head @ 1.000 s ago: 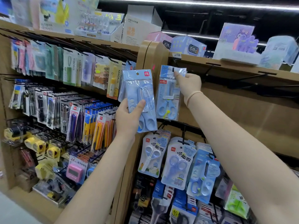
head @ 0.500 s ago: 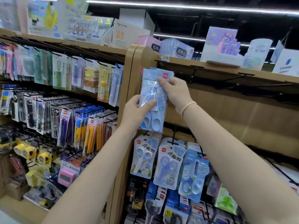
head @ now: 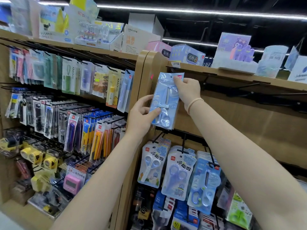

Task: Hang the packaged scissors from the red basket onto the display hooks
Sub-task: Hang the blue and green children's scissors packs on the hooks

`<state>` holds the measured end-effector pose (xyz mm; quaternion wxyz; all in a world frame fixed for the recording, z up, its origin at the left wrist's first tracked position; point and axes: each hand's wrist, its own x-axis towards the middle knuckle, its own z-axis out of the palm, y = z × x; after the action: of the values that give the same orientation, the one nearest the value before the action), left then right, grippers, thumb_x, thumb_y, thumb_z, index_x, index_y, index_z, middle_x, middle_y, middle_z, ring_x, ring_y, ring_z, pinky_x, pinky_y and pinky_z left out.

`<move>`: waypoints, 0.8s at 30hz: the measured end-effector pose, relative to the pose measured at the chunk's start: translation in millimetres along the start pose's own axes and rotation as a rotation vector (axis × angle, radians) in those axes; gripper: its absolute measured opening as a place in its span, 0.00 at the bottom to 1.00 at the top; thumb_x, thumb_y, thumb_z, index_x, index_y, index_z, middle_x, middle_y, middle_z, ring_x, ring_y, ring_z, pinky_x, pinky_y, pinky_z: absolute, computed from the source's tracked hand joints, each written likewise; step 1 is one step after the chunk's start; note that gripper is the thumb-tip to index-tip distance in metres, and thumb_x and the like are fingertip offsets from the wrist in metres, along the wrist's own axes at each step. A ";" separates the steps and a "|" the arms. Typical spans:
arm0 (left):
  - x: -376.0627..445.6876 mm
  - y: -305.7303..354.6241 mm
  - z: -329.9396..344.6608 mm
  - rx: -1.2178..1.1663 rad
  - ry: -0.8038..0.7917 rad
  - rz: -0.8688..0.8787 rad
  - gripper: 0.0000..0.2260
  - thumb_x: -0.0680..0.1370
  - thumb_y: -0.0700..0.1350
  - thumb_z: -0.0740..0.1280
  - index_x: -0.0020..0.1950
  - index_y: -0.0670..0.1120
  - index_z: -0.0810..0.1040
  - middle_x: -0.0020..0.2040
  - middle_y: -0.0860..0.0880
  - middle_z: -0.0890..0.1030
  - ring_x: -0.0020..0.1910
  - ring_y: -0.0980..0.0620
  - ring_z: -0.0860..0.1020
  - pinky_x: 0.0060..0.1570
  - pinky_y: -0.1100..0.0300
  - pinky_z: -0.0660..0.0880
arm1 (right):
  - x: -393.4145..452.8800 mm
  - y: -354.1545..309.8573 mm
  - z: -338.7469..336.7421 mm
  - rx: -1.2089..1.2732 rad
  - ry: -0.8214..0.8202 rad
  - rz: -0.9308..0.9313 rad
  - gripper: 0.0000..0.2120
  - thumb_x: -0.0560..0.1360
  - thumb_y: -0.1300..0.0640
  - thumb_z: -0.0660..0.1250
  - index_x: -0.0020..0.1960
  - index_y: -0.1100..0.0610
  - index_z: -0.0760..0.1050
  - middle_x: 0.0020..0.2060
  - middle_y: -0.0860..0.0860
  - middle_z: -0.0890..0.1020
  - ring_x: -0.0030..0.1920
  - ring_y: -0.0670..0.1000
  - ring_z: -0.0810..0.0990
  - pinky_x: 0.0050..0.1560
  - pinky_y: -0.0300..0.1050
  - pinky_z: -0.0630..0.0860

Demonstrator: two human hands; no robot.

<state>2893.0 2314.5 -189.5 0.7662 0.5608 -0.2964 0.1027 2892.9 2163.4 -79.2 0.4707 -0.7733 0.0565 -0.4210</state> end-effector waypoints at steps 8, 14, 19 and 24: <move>5.0 -16.0 3.4 0.095 0.031 0.014 0.19 0.78 0.46 0.74 0.66 0.61 0.75 0.47 0.45 0.85 0.49 0.47 0.85 0.53 0.42 0.82 | 2.8 5.4 -1.0 -0.082 0.022 -0.011 0.21 0.80 0.49 0.68 0.31 0.56 0.70 0.34 0.54 0.80 0.37 0.53 0.79 0.40 0.47 0.73; -3.4 -36.1 9.1 0.420 0.034 0.104 0.24 0.81 0.47 0.71 0.75 0.58 0.70 0.57 0.48 0.76 0.51 0.51 0.77 0.51 0.67 0.72 | -27.2 20.4 -10.4 -0.567 0.157 -0.456 0.17 0.80 0.51 0.68 0.62 0.59 0.70 0.49 0.52 0.78 0.43 0.51 0.78 0.37 0.47 0.75; -2.3 -52.2 21.8 0.655 -0.016 0.121 0.34 0.82 0.51 0.68 0.83 0.57 0.54 0.57 0.47 0.66 0.48 0.51 0.72 0.49 0.65 0.69 | -25.5 45.1 -14.4 -0.856 0.055 -0.696 0.28 0.80 0.49 0.66 0.76 0.61 0.65 0.73 0.61 0.68 0.72 0.61 0.68 0.66 0.53 0.71; 11.2 -56.6 33.6 0.697 -0.053 0.028 0.36 0.82 0.55 0.66 0.83 0.61 0.46 0.59 0.46 0.66 0.51 0.47 0.73 0.53 0.57 0.71 | -16.1 43.3 -16.9 -0.940 -0.121 -0.554 0.35 0.83 0.43 0.59 0.82 0.58 0.51 0.81 0.55 0.53 0.80 0.55 0.54 0.74 0.50 0.62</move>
<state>2918.4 2261.8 -221.8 0.5190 0.7871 -0.2712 0.1938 2884.2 2135.8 -119.0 -0.0515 -0.9090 0.0059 -0.4135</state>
